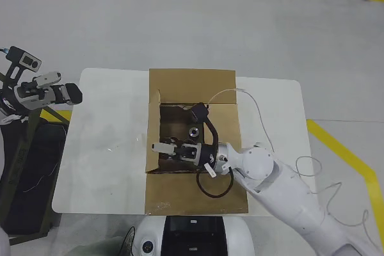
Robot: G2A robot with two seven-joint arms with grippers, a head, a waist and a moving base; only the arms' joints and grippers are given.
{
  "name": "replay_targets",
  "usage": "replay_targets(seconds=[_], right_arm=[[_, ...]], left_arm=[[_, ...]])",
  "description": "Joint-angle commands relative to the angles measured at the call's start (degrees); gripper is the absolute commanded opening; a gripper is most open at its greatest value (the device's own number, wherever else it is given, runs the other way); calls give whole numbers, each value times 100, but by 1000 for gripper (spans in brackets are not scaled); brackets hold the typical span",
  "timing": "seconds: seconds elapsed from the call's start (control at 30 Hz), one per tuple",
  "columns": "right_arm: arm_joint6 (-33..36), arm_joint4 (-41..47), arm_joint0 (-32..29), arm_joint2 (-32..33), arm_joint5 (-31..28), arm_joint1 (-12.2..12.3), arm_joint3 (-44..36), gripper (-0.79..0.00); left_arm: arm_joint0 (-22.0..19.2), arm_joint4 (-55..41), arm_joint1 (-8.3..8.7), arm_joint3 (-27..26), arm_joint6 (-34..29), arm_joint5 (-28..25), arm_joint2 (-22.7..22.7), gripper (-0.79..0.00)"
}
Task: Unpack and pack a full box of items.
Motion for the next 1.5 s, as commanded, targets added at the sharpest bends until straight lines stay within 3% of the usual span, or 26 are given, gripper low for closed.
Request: replay_targets(seconds=[0.0,0.33,0.63,1.03,1.47], right_arm=[[-53,-25,115,-130,-6,-66,56,0],[-187,-121,539,-786,-114,-421,421,0],[-130,-238,711,-1141,-35,-667,735,0],[42,-377,729,-1266,67,-851,929,0],[100,-648,558,-1175,165,-919,829,0]], left_arm=[[-56,-29,2,1,17,22,10,0],[-310,-785,-115,97,101,52,509,0],[-251,-1028,-175,93,-74,109,747,0],[-287,-1288,-289,240,-338,-146,1139,0],[-855,-1196,-515,932,-446,-499,1971,0]])
